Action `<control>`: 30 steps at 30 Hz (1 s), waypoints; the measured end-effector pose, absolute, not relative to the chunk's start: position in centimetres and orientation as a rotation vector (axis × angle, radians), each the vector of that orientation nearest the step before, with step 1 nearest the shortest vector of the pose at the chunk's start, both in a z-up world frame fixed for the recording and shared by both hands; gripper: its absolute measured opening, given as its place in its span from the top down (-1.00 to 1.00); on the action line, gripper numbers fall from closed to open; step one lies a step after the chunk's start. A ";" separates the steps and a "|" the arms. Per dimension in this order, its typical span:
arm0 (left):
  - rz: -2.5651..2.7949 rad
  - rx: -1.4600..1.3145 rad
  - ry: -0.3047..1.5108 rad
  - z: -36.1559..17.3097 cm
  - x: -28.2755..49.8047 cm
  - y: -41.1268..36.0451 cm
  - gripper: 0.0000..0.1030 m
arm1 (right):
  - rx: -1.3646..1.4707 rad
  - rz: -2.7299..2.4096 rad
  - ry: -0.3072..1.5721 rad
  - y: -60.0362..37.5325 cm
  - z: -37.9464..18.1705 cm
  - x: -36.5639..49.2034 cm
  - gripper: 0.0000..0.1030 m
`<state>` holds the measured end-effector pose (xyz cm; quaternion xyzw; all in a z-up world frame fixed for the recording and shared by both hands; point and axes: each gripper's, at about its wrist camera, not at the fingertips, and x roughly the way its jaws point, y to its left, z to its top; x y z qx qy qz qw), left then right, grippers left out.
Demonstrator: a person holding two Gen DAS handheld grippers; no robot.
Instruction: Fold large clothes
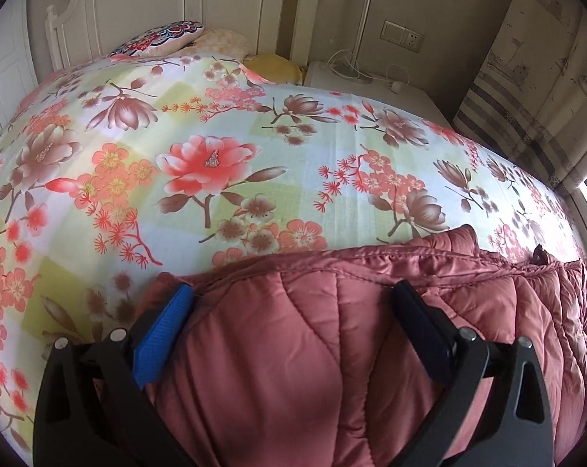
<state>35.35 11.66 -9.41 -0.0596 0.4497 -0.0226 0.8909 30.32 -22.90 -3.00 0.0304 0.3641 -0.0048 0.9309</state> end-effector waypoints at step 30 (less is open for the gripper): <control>-0.061 -0.157 0.928 -9.4 35.0 12.2 -0.96 | -0.021 0.017 0.686 -19.5 -2.9 23.6 -0.72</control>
